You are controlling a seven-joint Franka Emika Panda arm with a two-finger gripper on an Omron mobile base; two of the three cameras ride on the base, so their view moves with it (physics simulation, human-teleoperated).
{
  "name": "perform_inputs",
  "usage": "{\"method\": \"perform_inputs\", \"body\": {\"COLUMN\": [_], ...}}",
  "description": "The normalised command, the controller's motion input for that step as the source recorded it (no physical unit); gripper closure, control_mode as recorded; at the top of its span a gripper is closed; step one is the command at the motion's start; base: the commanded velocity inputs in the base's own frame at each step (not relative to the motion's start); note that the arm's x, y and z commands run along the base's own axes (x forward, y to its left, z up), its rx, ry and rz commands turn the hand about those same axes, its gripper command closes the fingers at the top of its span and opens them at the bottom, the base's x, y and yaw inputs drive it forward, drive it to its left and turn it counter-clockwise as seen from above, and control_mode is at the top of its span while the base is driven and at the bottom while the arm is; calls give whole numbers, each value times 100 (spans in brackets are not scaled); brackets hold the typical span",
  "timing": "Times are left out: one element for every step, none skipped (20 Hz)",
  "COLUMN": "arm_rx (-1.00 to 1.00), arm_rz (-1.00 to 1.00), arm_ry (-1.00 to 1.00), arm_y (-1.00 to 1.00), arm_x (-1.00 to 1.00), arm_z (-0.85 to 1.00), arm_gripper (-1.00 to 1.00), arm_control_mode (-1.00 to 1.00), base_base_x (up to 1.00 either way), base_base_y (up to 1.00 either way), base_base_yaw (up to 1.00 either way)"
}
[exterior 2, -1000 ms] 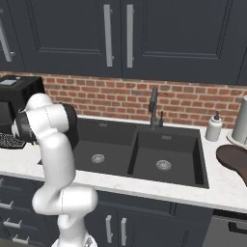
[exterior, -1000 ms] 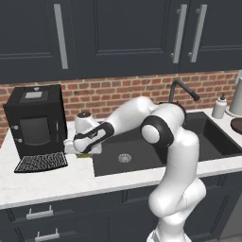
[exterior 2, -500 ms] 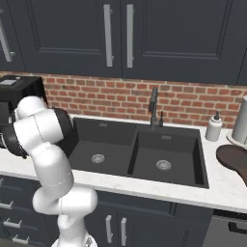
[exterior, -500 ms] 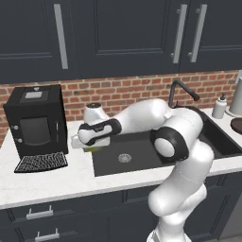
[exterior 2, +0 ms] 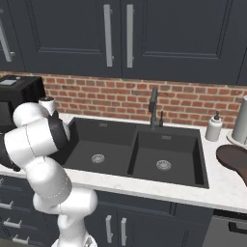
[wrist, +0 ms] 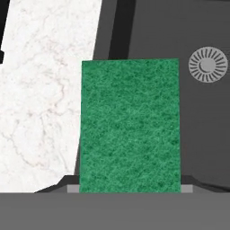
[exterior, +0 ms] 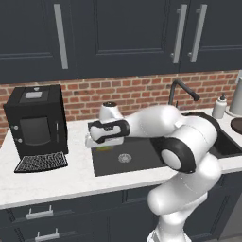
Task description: Pick the pan and sponge and place them into the sink. Then turn on the water.
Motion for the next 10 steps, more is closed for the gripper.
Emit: {"method": "perform_inputs", "body": {"arm_rx": [0, 0, 0, 0, 0, -1, -3, -5, -6, -7], "arm_rz": [6, 5, 3, 4, 3, 2, 0, 0, 0, 0], "arm_ry": [0, 0, 0, 0, 0, 0, 0, 0, 0, 0], "arm_y": [-53, -71, -74, -74, -71, -71, -66, -66, -66, -67], "arm_x": [0, -8, -13, -19, -27, -29, -32, -31, -31, -34], "arm_z": [0, 0, 0, 0, 5, 15, 19, 24, 26, 29], "arm_gripper": [100, 100, 100, 100, 100, 100, 100, 100, 100, 100], "arm_control_mode": [-100, -100, -100, -100, -100, -100, -100, -100, -100, -100], "base_base_x": [0, 0, 0, 0, 0, 0, 0, 0, 0, 0], "base_base_y": [0, 0, 0, 0, 0, 0, 0, 0, 0, 0], "base_base_yaw": [0, 0, 0, 0, 0, 0, 0, 0, 0, 0]}}
